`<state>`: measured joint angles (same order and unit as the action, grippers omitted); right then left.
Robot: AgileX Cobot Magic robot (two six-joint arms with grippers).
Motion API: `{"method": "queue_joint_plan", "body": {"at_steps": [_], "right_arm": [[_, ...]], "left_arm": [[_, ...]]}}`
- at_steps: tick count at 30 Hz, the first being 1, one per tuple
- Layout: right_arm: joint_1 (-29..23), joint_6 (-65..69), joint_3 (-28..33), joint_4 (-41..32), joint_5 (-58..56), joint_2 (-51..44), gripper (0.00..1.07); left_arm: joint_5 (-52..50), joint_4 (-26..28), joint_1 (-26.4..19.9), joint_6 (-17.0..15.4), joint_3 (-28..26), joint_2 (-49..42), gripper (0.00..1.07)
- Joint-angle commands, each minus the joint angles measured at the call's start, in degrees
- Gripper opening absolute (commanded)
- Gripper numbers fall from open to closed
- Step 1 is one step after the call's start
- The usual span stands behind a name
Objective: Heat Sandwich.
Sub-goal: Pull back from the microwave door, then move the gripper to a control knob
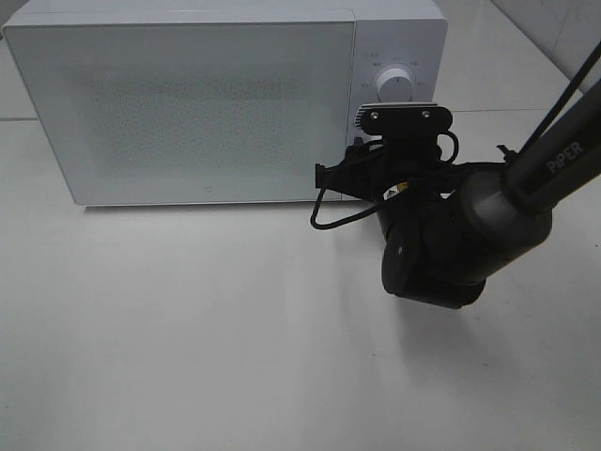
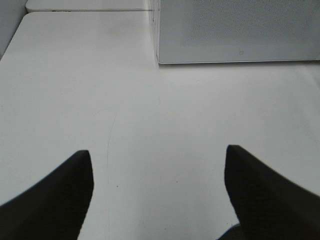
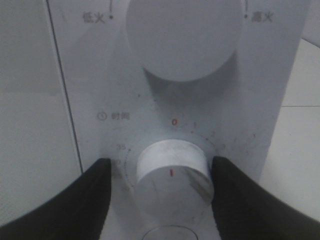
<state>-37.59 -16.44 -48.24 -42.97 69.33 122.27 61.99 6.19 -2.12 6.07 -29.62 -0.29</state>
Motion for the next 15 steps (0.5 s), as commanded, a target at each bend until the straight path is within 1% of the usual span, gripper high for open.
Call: {"method": "queue_joint_plan", "body": {"at_steps": [1,4,5,6,7,8,9,10,15], "right_arm": [[0.23,0.46,-0.80,1.32,4.18,-0.17,0.55],[0.23,0.46,-0.80,1.15,2.98,-0.11,0.44],[0.23,0.46,-0.80,1.15,2.98,-0.11,0.44],[0.23,0.40,-0.80,0.57,1.09,-0.11,0.37],[0.23,0.46,-0.80,0.00,0.63,-0.11,0.19],[0.23,0.52,-0.80,-0.17,0.63,-0.11,0.08],[0.23,0.52,-0.80,-0.17,0.63,-0.11,0.08],[0.23,0.57,-0.80,-0.06,0.74,-0.11,0.00],[0.23,1.09,-1.26,0.92,1.83,-0.11,0.00]], "left_arm": [[-0.63,0.46,-0.17,-0.34,0.00,-0.97,0.70],[-0.63,0.46,-0.17,-0.34,0.00,-0.97,0.70],[-0.63,0.46,-0.17,-0.34,0.00,-0.97,0.70],[-0.63,0.46,-0.17,-0.34,0.00,-0.97,0.70],[-0.63,0.46,-0.17,-0.34,0.00,-0.97,0.70],[-0.63,0.46,-0.17,-0.34,0.00,-0.97,0.70],[-0.63,0.46,-0.17,-0.34,0.00,-0.97,0.70],[-0.63,0.46,-0.17,-0.34,0.00,-0.97,0.70],[-0.63,0.46,-0.17,-0.34,0.00,-0.97,0.70]]}}
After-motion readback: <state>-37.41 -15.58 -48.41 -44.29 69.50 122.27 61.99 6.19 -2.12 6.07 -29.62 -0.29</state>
